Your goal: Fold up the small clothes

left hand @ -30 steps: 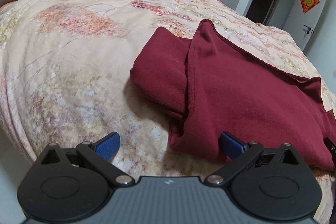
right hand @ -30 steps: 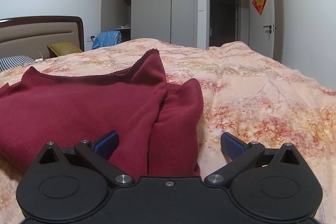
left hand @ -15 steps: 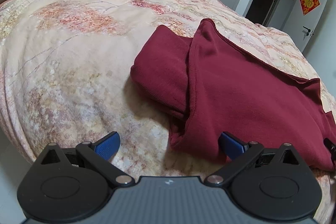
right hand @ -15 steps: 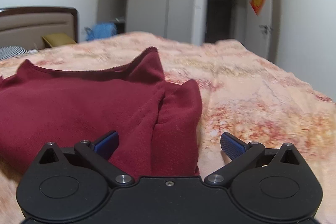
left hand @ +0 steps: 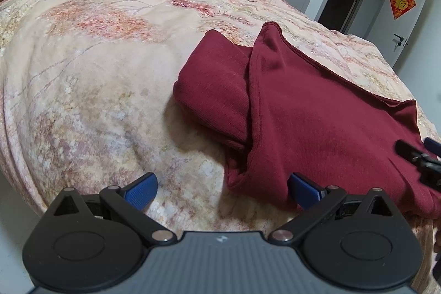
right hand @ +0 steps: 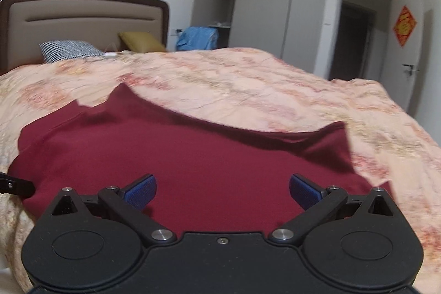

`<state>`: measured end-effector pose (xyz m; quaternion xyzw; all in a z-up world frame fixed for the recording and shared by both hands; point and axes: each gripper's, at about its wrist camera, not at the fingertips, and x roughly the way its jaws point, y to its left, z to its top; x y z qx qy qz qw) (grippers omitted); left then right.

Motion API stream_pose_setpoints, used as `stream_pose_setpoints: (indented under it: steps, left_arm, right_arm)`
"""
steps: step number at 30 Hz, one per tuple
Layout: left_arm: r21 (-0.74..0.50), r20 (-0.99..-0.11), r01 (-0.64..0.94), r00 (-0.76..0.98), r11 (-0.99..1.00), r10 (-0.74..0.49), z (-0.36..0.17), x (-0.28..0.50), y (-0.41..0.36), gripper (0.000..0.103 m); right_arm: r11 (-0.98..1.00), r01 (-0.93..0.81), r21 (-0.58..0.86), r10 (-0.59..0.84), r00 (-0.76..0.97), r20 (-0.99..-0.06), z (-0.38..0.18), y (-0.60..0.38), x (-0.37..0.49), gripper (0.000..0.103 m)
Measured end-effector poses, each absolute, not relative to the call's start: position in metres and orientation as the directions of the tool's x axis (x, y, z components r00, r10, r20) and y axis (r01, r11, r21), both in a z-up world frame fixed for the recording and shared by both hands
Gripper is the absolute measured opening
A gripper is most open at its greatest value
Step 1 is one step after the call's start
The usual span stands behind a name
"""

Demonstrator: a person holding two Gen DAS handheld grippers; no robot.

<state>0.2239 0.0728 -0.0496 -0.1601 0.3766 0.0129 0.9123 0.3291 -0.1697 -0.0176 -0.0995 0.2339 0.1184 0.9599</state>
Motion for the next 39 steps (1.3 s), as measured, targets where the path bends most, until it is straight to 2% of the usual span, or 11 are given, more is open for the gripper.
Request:
stream_pose_setpoints:
  steps: [2, 4, 8, 22, 27, 32, 39]
  left_arm:
    - [-0.295, -0.690, -0.146, 0.716, 0.944, -0.105, -0.050, 0.222, 0.075, 0.103]
    - [-0.314, -0.690, -0.150, 0.714, 0.937, -0.117, -0.051, 0.221, 0.078, 0.103]
    - [-0.355, -0.688, -0.177, 0.714, 0.918, -0.128, -0.052, 0.219, 0.083, 0.103]
    - [-0.359, -0.683, -0.222, 0.724, 0.906, -0.094, -0.055, 0.212, 0.077, 0.103]
    - [-0.414, -0.678, -0.266, 0.728, 0.871, -0.100, -0.054, 0.204, 0.081, 0.103]
    - [-0.572, -0.620, -0.303, 0.768, 0.762, -0.159, -0.059, 0.179, 0.085, 0.103]
    - [-0.726, -0.467, -0.146, 0.822, 0.672, -0.326, -0.059, 0.171, 0.070, 0.103]
  right_arm:
    - [0.946, -0.290, -0.145, 0.173, 0.830, -0.530, -0.027, -0.161, 0.334, 0.102]
    - [0.955, -0.275, -0.113, 0.171, 0.819, -0.548, -0.034, -0.161, 0.337, 0.102]
    - [0.964, -0.263, -0.034, 0.203, 0.813, -0.545, -0.042, -0.168, 0.339, 0.102]
    - [0.959, -0.284, 0.014, 0.256, 0.841, -0.477, -0.056, -0.182, 0.331, 0.103]
    - [0.958, -0.285, 0.024, 0.262, 0.841, -0.472, -0.056, -0.185, 0.329, 0.103]
    - [0.958, -0.286, 0.032, 0.267, 0.842, -0.468, -0.056, -0.186, 0.328, 0.103]
    - [0.957, -0.288, 0.041, 0.274, 0.843, -0.464, -0.056, -0.188, 0.327, 0.103]
